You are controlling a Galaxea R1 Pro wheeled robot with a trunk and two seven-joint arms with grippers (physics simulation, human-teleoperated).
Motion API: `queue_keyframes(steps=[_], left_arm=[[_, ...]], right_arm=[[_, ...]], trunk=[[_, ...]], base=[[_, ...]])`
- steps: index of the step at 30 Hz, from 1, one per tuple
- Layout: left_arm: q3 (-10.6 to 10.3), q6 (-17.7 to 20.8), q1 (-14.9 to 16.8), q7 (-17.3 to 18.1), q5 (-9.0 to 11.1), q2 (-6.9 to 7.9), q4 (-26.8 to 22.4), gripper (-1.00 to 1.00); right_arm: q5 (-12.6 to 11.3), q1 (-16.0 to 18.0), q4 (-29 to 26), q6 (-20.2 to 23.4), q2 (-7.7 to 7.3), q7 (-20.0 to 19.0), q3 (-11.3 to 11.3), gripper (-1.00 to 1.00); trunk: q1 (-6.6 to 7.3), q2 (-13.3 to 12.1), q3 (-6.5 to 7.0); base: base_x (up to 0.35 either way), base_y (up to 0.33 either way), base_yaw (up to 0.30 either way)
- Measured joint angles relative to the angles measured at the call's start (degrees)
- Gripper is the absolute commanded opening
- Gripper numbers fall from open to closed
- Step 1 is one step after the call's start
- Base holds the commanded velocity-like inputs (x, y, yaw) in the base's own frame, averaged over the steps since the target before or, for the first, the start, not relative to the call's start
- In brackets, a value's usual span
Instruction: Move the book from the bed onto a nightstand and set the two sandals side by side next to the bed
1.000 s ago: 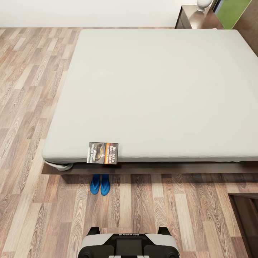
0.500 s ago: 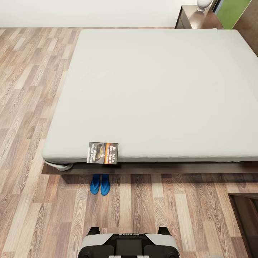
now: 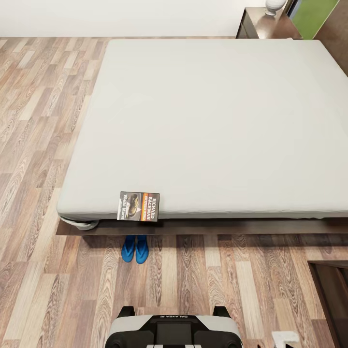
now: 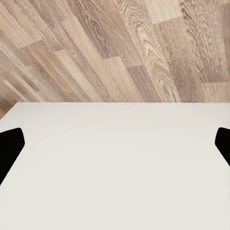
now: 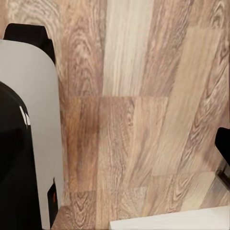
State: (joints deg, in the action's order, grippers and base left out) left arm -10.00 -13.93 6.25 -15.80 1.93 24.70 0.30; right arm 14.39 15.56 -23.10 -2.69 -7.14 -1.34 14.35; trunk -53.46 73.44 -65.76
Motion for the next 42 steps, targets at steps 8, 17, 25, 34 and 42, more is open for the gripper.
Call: queue_keyframes(steps=[8,17,25,34,42], left_arm=[[0.00,0.00,-0.02,0.00,-0.01,-0.06,0.00,1.00],[0.00,0.00,-0.02,0.00,-0.01,-0.09,0.00,1.00],[0.00,0.00,-0.02,0.00,0.02,-0.23,-0.03,1.00],[0.00,0.00,-0.02,0.00,0.06,-0.26,-0.02,1.00],[0.04,-0.01,-0.03,0.04,0.06,-0.26,-0.04,1.00]], right_arm=[[-0.93,0.33,-0.70,-3.26,-0.50,-0.19,1.74,1.00],[-5.43,0.66,-0.88,-6.97,-0.57,-4.27,2.66,1.00],[-10.76,1.24,-0.87,-7.36,-0.56,-17.33,2.80,1.00],[-13.43,1.35,-0.80,-7.16,-0.57,-29.23,2.92,1.00],[-13.89,1.37,-0.71,-7.04,-0.62,-32.61,3.00,1.00]], trunk=[[0.00,0.00,0.00],[0.00,0.00,0.00],[0.00,0.00,0.00],[0.00,0.00,0.00],[0.00,0.00,0.00]], base=[[0.000,0.000,0.000],[0.000,0.000,0.000],[0.000,0.000,0.000],[0.000,0.008,0.000],[0.000,0.144,0.000]])
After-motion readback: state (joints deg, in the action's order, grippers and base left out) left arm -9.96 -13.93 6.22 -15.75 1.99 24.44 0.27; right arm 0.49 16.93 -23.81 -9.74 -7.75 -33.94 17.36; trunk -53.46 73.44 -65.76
